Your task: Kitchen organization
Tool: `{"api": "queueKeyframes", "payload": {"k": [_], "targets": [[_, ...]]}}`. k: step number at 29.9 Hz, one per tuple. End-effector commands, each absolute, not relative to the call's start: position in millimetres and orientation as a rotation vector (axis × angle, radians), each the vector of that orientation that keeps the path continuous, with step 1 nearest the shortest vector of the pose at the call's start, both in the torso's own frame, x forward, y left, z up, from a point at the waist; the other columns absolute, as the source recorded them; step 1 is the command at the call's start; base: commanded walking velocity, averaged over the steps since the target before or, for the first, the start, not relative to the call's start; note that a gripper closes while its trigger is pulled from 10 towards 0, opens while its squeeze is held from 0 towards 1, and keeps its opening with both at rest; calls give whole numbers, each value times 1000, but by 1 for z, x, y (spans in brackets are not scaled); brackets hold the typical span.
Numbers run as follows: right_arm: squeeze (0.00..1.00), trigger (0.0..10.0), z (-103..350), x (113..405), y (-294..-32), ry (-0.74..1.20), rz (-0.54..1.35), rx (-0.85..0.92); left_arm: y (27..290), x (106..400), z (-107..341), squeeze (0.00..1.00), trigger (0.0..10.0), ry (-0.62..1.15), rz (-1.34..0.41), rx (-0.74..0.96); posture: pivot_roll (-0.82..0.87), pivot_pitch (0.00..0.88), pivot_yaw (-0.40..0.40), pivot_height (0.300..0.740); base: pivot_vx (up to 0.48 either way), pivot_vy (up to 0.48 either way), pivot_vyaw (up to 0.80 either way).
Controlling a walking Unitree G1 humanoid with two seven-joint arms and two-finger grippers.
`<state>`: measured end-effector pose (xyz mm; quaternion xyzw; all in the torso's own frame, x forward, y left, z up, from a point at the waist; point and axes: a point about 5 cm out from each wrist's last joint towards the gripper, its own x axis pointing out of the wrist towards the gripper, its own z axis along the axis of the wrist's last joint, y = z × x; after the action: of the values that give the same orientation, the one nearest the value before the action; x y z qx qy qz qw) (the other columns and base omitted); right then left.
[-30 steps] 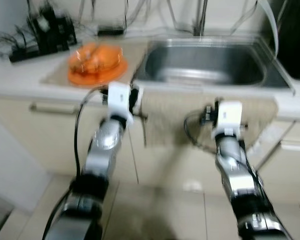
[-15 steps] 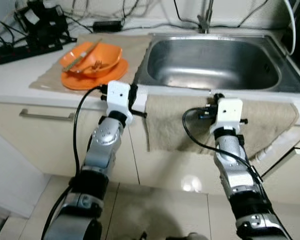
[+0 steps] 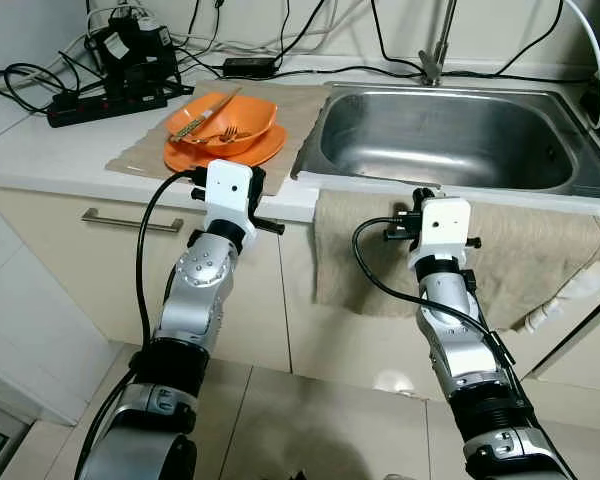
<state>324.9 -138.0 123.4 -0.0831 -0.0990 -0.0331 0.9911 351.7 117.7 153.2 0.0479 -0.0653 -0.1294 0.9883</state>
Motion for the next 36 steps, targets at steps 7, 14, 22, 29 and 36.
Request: {"api": "queueKeyframes", "payload": {"k": [7, 14, 22, 29, 36], "targets": [[0, 10000, 123, 323, -136, -198, -66, -163, 118, 353, 157, 0, 10000, -133, -273, 114, -47, 0, 79, 740, 0, 268, 0], [0, 10000, 121, 323, -136, -193, -68, -165, 115, 353, 160, 0, 10000, -148, -287, 160, -49, 0, 83, 740, 37, 466, 0], [0, 10000, 119, 323, -135, -188, -67, -166, 114, 354, 159, 0, 10000, -139, -281, 191, -50, 0, 86, 740, 32, 51, 0], [0, 10000, 121, 323, -135, -195, -68, -166, 110, 354, 160, 0, 10000, -140, -291, 192, -53, 0, 85, 740, 0, 0, 0], [0, 10000, 121, 323, -134, -197, -65, -169, 107, 353, 160, 0, 10000, -148, -305, 201, -52, 0, 83, 740, 84, -107, 0]]}}
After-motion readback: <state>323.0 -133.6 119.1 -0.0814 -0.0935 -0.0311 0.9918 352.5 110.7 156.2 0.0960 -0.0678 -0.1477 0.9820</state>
